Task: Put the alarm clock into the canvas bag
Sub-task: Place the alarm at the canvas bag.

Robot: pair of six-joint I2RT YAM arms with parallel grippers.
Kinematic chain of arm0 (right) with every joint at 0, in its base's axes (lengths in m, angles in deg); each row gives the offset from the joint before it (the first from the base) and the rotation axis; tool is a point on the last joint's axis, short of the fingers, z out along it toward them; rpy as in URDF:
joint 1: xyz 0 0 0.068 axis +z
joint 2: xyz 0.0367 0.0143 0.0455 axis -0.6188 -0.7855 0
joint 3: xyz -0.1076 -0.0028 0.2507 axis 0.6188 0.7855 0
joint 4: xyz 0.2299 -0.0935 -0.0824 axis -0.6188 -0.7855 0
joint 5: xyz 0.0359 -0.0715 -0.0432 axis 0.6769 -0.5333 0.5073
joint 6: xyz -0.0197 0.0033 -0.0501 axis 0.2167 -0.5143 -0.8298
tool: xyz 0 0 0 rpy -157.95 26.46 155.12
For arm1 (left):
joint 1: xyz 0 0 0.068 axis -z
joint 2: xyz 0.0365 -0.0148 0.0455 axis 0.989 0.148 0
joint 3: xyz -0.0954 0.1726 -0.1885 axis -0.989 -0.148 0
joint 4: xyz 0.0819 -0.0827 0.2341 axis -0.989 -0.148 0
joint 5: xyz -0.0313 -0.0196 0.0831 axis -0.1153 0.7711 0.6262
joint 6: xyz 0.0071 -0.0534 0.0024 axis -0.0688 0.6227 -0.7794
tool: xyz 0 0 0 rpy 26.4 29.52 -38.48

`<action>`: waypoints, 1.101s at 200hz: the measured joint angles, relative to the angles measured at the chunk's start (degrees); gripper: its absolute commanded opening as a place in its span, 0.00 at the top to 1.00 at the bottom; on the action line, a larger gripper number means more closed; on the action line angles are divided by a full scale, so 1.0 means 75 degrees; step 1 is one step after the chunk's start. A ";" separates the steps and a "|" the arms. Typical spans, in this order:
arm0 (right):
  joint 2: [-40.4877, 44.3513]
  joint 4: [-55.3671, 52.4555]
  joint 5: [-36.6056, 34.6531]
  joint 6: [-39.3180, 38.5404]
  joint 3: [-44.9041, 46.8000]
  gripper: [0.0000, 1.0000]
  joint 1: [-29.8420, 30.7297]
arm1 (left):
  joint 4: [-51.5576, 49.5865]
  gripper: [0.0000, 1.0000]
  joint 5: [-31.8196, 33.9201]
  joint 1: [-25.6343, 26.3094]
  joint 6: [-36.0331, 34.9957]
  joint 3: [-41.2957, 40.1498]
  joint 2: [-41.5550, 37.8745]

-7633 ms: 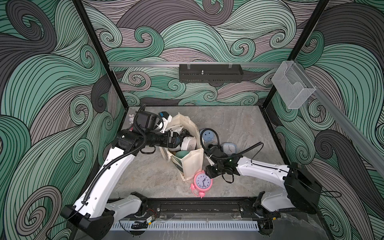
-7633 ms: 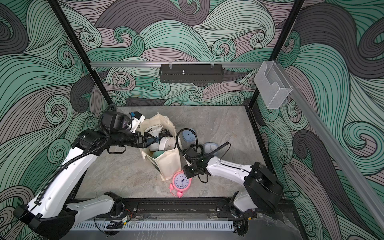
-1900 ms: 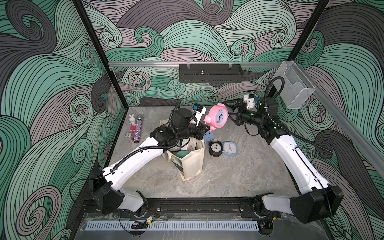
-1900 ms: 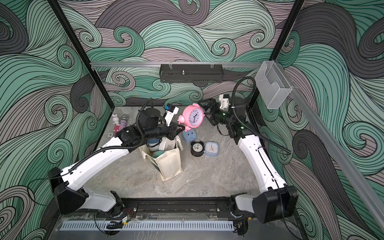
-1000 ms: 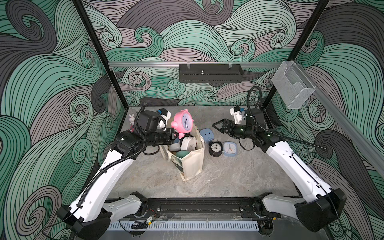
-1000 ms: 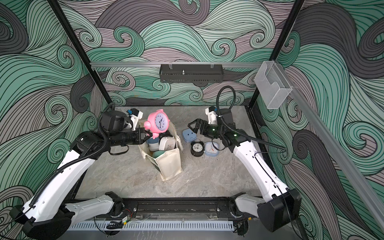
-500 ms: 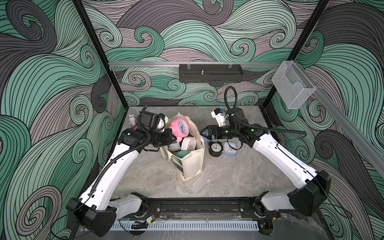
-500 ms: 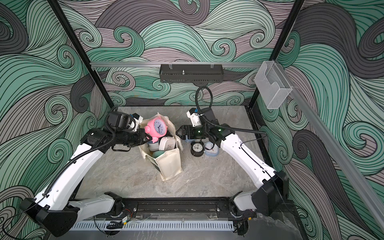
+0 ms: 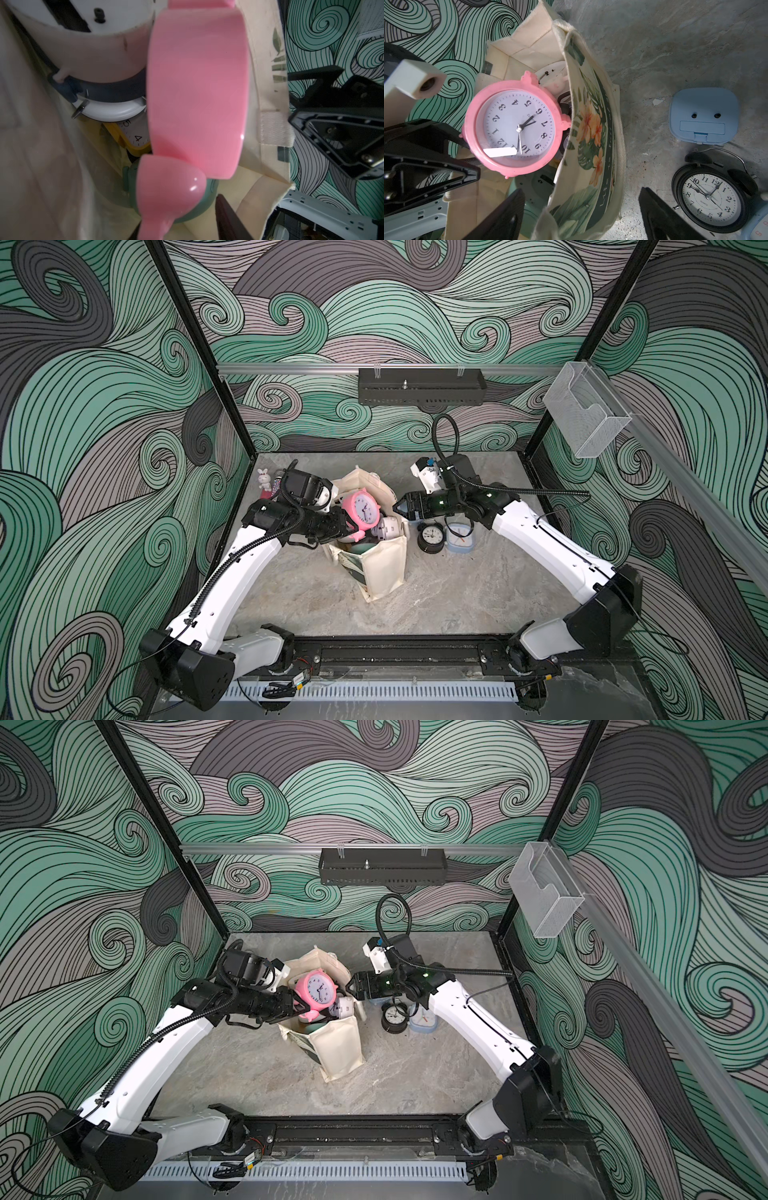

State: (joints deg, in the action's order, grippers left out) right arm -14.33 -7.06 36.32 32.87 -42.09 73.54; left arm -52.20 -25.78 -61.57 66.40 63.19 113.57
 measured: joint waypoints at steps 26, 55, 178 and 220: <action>-0.0076 -0.0058 -0.0111 -0.0079 -0.0114 0.18 0.0035 | -0.0230 0.35 0.0431 0.0000 -0.0219 0.0230 -0.0050; -0.0117 -0.0067 -0.0210 -0.0108 -0.0184 0.22 0.0064 | -0.0481 0.25 0.1035 0.0000 -0.0618 0.0918 -0.0047; -0.0271 -0.0111 -0.0309 -0.0131 -0.0236 0.26 0.0099 | -0.0393 0.58 0.1582 0.0705 -0.1463 0.1553 0.1169; -0.0236 -0.0114 -0.0399 -0.0125 -0.0236 0.13 0.0064 | -0.0475 0.58 0.1472 0.0901 -0.1527 0.1046 0.1265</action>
State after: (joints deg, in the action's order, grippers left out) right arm -16.10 -7.91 33.33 31.93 -43.87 74.02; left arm -55.76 -14.74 -54.82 54.95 71.04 123.06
